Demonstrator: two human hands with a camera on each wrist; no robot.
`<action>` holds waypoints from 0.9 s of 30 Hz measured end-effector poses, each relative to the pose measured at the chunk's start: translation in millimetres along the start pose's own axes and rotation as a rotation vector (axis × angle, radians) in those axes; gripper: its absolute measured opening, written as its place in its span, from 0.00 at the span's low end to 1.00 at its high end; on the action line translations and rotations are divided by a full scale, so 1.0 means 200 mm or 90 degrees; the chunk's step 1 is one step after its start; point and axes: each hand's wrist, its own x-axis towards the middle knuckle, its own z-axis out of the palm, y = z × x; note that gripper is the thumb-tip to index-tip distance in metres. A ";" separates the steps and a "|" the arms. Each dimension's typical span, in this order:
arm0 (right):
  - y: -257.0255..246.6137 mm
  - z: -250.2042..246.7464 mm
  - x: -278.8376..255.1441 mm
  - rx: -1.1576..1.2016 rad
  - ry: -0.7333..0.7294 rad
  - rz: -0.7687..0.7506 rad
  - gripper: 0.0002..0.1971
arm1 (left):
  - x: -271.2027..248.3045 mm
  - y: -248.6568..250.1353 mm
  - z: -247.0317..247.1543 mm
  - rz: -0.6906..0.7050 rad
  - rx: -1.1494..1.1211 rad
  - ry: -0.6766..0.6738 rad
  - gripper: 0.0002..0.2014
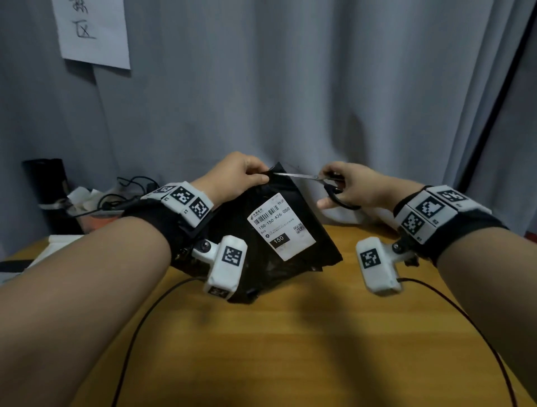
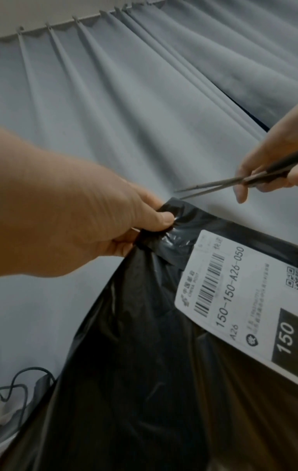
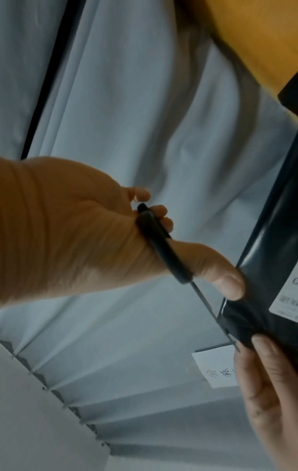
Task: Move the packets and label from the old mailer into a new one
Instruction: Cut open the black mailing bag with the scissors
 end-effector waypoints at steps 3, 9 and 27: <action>0.01 -0.02 0.02 -0.109 -0.024 0.014 0.34 | 0.00 0.01 0.00 0.008 0.045 -0.005 0.09; -0.02 -0.04 0.04 -0.339 0.006 -0.049 0.31 | 0.03 0.07 0.06 0.071 0.215 -0.055 0.11; 0.10 -0.10 -0.10 -0.462 -0.070 -0.062 0.21 | 0.05 0.22 0.26 0.103 0.210 -0.090 0.10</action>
